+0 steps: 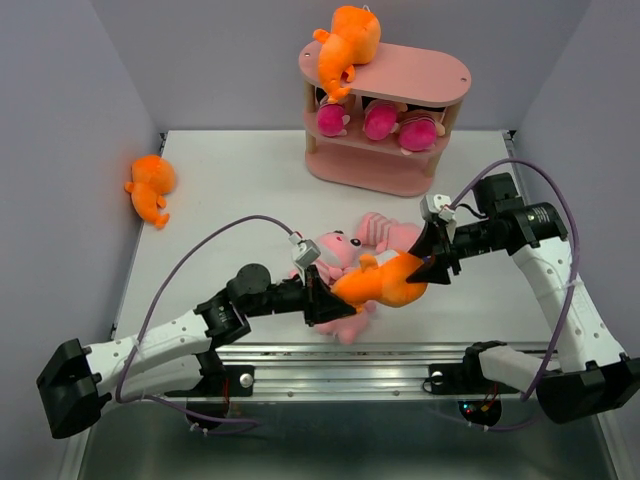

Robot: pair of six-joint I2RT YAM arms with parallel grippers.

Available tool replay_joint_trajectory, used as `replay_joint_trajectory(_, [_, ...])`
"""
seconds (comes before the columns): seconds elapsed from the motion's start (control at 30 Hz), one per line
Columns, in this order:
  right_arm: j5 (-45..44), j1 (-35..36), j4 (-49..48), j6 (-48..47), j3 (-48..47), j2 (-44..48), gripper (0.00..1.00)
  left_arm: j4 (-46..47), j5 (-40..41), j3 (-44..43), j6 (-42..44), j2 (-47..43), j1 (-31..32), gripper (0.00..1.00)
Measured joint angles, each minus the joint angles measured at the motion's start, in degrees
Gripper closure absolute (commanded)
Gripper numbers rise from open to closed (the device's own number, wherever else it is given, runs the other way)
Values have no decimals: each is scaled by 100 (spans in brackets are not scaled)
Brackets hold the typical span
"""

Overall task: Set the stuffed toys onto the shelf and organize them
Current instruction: Pass the stuffed toy from the left arm to the right, then pass the stuffed toy from the right arm to the left

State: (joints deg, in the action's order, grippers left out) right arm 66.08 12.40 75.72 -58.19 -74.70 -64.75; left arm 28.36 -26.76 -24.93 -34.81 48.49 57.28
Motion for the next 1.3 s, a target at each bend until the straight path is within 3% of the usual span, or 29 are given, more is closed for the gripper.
replay_joint_trajectory(0.07, [-15, 0, -37, 2, 111, 9, 64, 22, -22, -9, -24, 52, 0, 100])
replay_joint_trajectory(0.13, [-9, 0, -90, 109, 201, 31, 64, 55, -22, -24, -44, 70, 0, 100])
replay_joint_trajectory(0.17, [-4, 0, -133, 157, 208, 39, 90, 66, -22, -28, -52, 70, 0, 100])
replay_joint_trajectory(0.2, [17, 0, -225, 264, 210, 55, 99, 87, 7, -31, -66, 55, 0, 98])
replay_joint_trajectory(0.23, [35, 0, -302, 420, 210, 72, 99, 96, 46, -31, -74, 33, 0, 94])
replay_joint_trajectory(0.3, [61, 4, -570, 820, 212, 111, 99, 98, 203, -28, -122, -90, 0, 78])
replay_joint_trajectory(0.33, [70, 7, -732, 1060, 212, 136, 99, 114, 352, -15, -170, -238, 0, 58])
replay_joint_trajectory(0.37, [103, 7, -929, 1307, 212, 164, 99, 136, 413, 4, -175, -343, 0, 50])
replay_joint_trajectory(0.5, [140, 20, -1665, 2275, 216, 302, 99, 356, 1088, 415, -393, -1318, 0, 33])
replay_joint_trajectory(0.73, [297, 17, -2293, 3235, 205, 219, 99, 560, 1805, 890, -645, -2153, 0, 28])
replay_joint_trajectory(1.1, [341, 17, -2479, 3425, 205, 114, 99, 614, 2240, 944, -638, -1980, 0, 30])
replay_joint_trajectory(1.3, [343, 17, -2461, 3296, 221, 35, 99, 730, 2422, 892, -614, -1576, 0, 36])
